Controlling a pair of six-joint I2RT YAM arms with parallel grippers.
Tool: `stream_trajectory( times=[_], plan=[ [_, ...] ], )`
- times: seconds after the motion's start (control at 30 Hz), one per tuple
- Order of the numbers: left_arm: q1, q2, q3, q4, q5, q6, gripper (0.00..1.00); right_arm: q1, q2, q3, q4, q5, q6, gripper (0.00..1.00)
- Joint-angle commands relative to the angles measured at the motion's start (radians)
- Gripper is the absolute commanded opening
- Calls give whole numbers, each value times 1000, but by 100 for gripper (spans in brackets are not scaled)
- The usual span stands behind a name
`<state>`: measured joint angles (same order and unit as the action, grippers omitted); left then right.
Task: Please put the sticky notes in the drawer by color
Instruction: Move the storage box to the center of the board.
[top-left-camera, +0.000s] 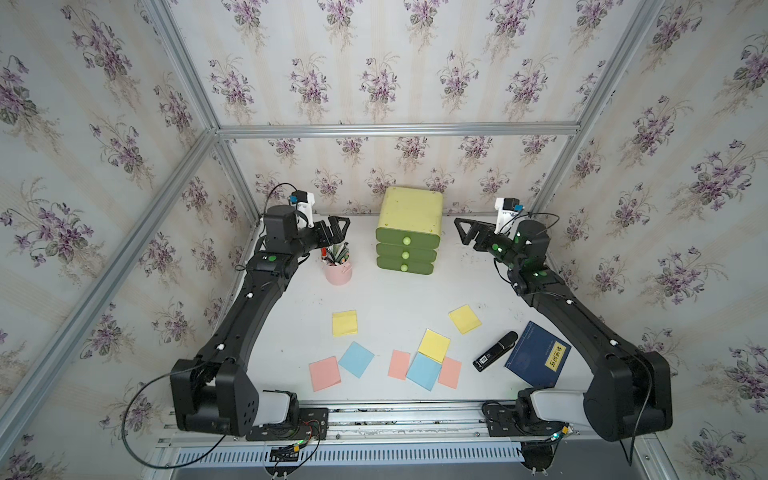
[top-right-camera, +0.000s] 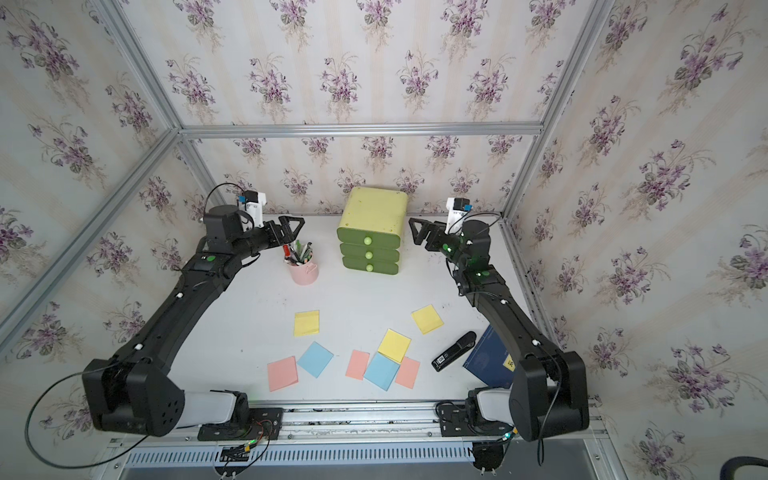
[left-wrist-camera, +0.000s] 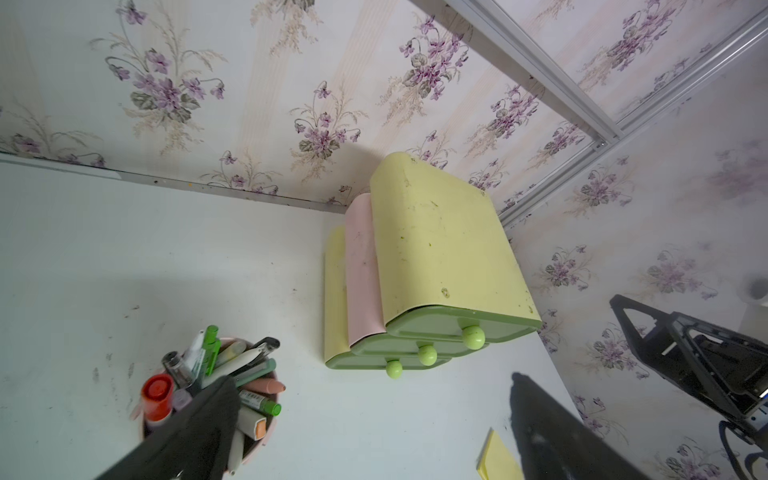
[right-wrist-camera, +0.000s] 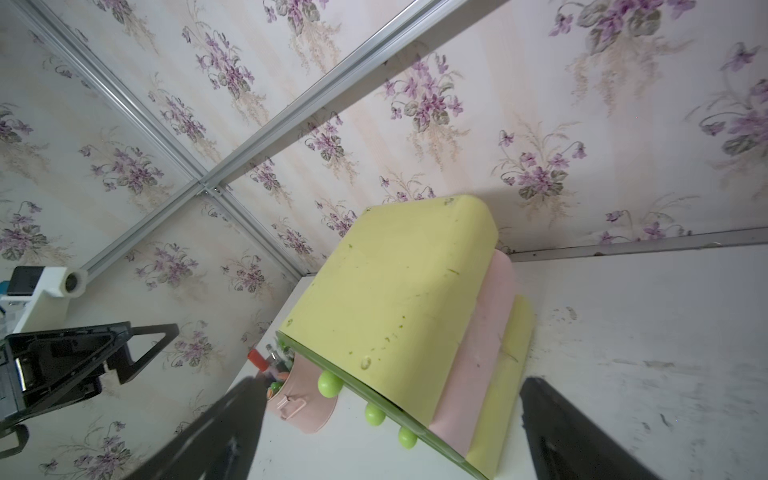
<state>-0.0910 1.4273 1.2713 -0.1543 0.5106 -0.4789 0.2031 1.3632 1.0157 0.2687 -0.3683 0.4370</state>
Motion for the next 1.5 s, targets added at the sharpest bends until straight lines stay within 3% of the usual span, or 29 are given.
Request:
stream_trajectory(
  times=[0.0,0.2,0.43,0.57,0.77,1.1,1.47],
  plan=[
    [-12,113,96,-91,81,-18,100,17,79,98,-139,22,-5,100],
    [-69,323,307,-149,118,-21,98,36,241,248,-198,-21,24,96],
    [-119,577,561,-162,222,-62,87,61,373,370,-241,-37,29,93],
    [-167,656,661,-223,187,-35,86,65,420,402,-261,-50,30,91],
    [-186,676,646,-200,176,-51,79,73,473,430,-285,-84,13,86],
    [-214,668,615,-191,177,-44,75,99,530,483,-329,-138,-24,78],
    [-236,580,490,-119,193,-60,72,157,476,444,-357,-155,-24,75]
  ],
)
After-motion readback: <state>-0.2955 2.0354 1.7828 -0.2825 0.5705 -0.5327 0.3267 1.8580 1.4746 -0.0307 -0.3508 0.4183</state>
